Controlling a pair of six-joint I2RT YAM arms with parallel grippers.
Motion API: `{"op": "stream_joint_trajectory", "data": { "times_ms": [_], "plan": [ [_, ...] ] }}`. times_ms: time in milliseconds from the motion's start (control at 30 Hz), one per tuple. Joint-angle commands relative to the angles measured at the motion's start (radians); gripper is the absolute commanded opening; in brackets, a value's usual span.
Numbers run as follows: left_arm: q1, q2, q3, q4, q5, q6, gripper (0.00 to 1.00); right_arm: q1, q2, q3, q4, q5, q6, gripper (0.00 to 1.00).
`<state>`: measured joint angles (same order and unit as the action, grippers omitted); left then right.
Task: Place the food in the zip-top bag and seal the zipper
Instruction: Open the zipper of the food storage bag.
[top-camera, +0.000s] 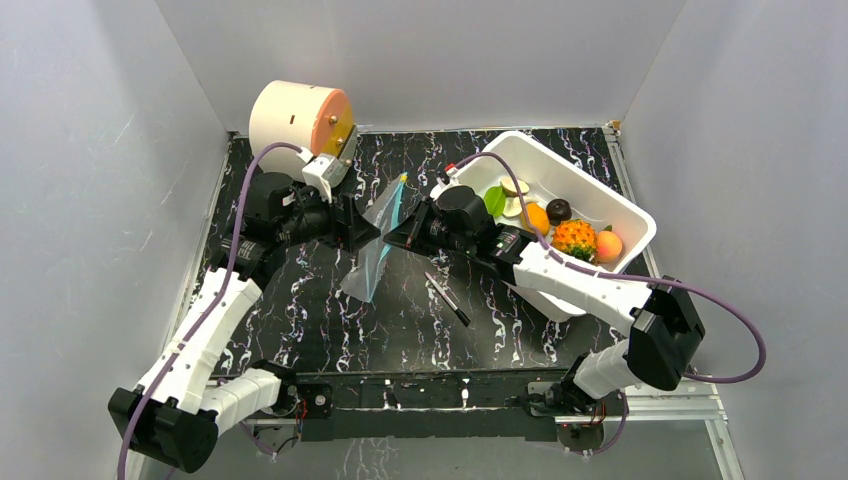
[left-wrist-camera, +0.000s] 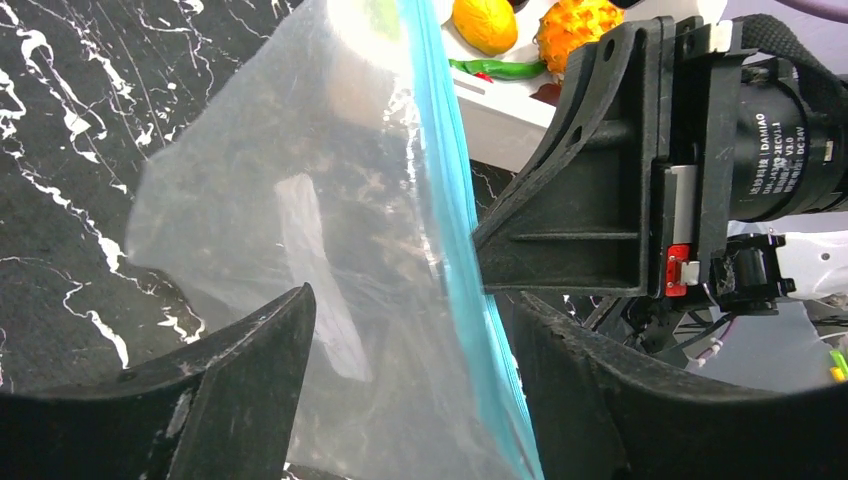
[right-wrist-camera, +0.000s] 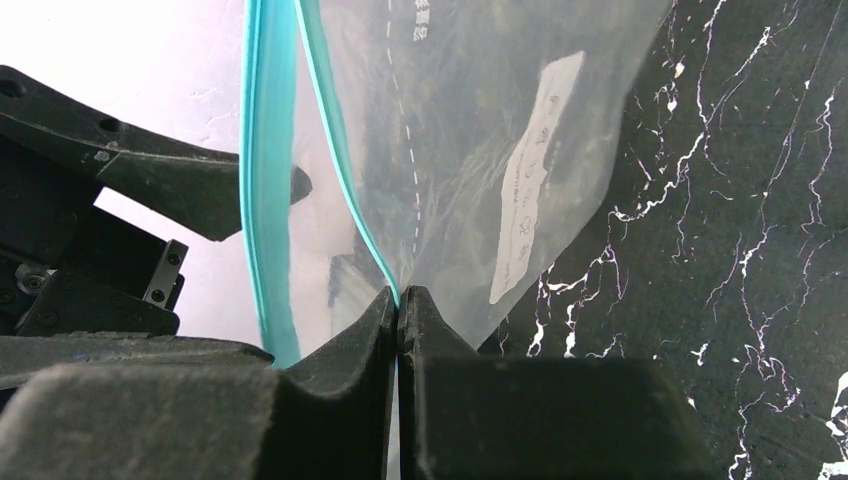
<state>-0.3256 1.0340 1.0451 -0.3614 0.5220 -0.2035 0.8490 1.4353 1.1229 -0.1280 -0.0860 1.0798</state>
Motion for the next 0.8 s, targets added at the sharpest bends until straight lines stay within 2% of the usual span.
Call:
{"op": "stream_joint_trajectory", "data": {
  "times_ms": [0,167,400,533,567,633,667,733,767],
  "plan": [
    [-0.001,-0.007,0.001,0.040,0.058,0.034,0.72,0.005,-0.007,0.048,0.071,0.001,0.012,0.00],
    [-0.001,0.001,-0.011,0.102,0.134,-0.009,0.77,0.005,-0.007,0.055,0.055,0.009,0.014,0.00],
    [-0.002,0.010,-0.055,0.082,-0.057,0.076,0.73,0.005,-0.031,0.050,0.053,0.019,0.011,0.00],
    [-0.001,0.024,-0.063,0.066,-0.103,0.136,0.69,0.005,-0.033,0.041,0.045,0.021,0.009,0.00],
    [-0.002,0.020,-0.067,0.070,-0.116,0.140,0.66,0.005,-0.034,0.039,0.042,0.017,0.009,0.00],
    [-0.001,0.004,-0.072,0.083,-0.148,0.141,0.53,0.005,-0.037,0.032,0.036,0.015,0.006,0.00],
    [-0.001,-0.007,-0.076,0.093,-0.172,0.137,0.44,0.005,-0.041,0.025,0.031,0.019,0.004,0.00],
    [-0.001,-0.026,-0.074,0.107,-0.218,0.123,0.18,0.005,-0.054,0.005,0.028,0.029,0.001,0.00],
    [-0.001,-0.036,-0.068,0.110,-0.237,0.118,0.08,0.005,-0.062,-0.005,0.028,0.031,-0.005,0.00]
  ]
}}
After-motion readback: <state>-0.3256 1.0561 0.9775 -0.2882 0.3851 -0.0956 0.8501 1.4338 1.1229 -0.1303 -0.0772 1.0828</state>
